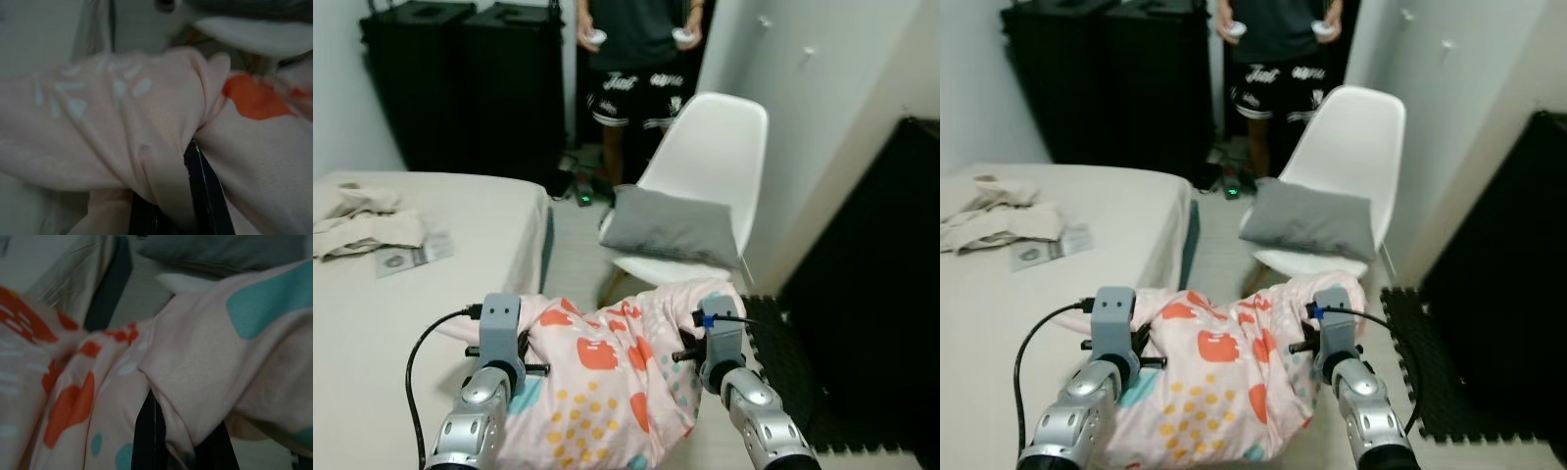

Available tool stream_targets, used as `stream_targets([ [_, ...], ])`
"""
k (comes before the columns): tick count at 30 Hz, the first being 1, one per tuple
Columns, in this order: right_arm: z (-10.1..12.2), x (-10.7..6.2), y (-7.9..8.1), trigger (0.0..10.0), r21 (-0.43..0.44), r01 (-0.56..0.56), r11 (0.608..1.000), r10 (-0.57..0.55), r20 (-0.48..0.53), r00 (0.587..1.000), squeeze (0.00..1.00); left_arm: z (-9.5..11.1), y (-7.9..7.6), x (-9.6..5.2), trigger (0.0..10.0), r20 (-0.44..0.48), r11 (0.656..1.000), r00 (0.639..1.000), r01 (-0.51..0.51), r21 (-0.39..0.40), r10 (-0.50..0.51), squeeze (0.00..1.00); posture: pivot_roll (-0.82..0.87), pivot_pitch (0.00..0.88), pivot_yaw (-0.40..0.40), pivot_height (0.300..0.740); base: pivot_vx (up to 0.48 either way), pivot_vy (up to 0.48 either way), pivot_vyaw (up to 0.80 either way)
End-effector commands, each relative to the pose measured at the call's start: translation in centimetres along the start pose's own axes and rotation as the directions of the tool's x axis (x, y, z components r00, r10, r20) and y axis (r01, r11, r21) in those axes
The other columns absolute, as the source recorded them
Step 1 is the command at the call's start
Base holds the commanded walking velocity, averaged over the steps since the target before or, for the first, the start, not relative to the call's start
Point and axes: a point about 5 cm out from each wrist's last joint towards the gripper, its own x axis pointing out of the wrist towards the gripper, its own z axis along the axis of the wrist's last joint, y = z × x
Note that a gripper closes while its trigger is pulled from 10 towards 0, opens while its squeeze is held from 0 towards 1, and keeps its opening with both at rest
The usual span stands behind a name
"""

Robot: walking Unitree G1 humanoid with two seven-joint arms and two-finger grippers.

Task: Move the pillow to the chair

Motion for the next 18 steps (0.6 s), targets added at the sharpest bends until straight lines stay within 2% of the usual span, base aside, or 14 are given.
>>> stream_targets([
  [1,1.3,0.1,0.6,10.0,0.018,-0.037,0.999,0.036,0.058,0.998,0.00,1.9,-0.4,0.2,10.0,0.080,1.000,0.997,0.010,0.000,-0.010,0.00,0.02,0.047,-0.040,0.740,0.000,0.000,-0.80],
  [3,0.5,0.0,0.7,10.0,-0.007,-0.048,0.999,0.049,0.041,0.998,0.00,1.3,-0.3,0.2,10.0,0.059,0.999,0.998,-0.022,-0.049,0.025,0.00,0.03,0.020,-0.018,0.740,0.000,0.000,-0.80],
  [5,0.4,0.0,0.7,10.0,-0.001,-0.047,0.999,0.047,0.041,0.998,0.00,1.1,-0.5,0.3,10.0,0.049,0.998,0.999,-0.015,-0.057,0.017,0.00,0.03,0.017,-0.016,0.740,0.000,0.000,-0.80],
  [7,0.6,-0.1,0.7,10.0,0.013,-0.028,1.000,0.028,0.044,0.999,0.00,1.3,-1.0,0.1,10.0,0.045,1.000,0.999,0.003,-0.001,-0.003,0.00,0.03,0.024,-0.038,0.740,0.000,0.000,-0.80],
  [9,1.1,0.1,0.9,10.0,0.044,-0.038,0.998,0.035,0.062,0.997,0.00,1.7,-1.3,0.1,10.0,0.059,1.000,0.998,0.024,0.006,-0.024,0.00,0.03,0.036,-0.043,0.740,0.000,0.000,-0.80],
  [10,1.2,0.2,1.1,10.0,0.063,-0.045,0.997,0.041,0.067,0.997,0.00,1.8,-1.3,0.1,10.0,0.062,1.000,0.998,0.023,0.010,-0.024,0.00,0.04,0.075,-0.045,0.740,0.000,0.000,-0.80],
  [12,0.8,0.4,1.6,10.0,0.034,-0.069,0.997,0.067,0.050,0.996,0.00,1.6,-1.0,0.0,10.0,0.067,0.999,0.998,-0.010,0.030,0.008,0.00,0.03,0.054,-0.041,0.740,0.000,0.000,-0.80],
  [14,0.2,0.4,1.9,10.0,-0.008,-0.080,0.997,0.080,0.023,0.996,0.00,1.0,-0.9,-0.2,10.0,0.044,1.000,0.999,-0.026,-0.005,0.026,0.00,0.03,0.056,-0.038,0.740,0.000,0.000,-0.80],
  [16,0.5,0.4,1.9,10.0,0.020,-0.075,0.997,0.074,0.035,0.997,0.00,0.9,-1.1,-0.3,10.0,0.044,1.000,0.999,-0.007,0.002,0.007,0.00,0.03,0.043,-0.027,0.740,0.000,0.000,-0.80],
  [18,0.5,0.3,1.8,10.0,0.027,-0.059,0.998,0.058,0.036,0.998,0.00,0.7,-1.0,-0.5,10.0,0.043,1.000,0.999,-0.018,0.023,0.017,0.00,0.02,0.076,-0.033,0.740,0.000,0.000,-0.80],
])
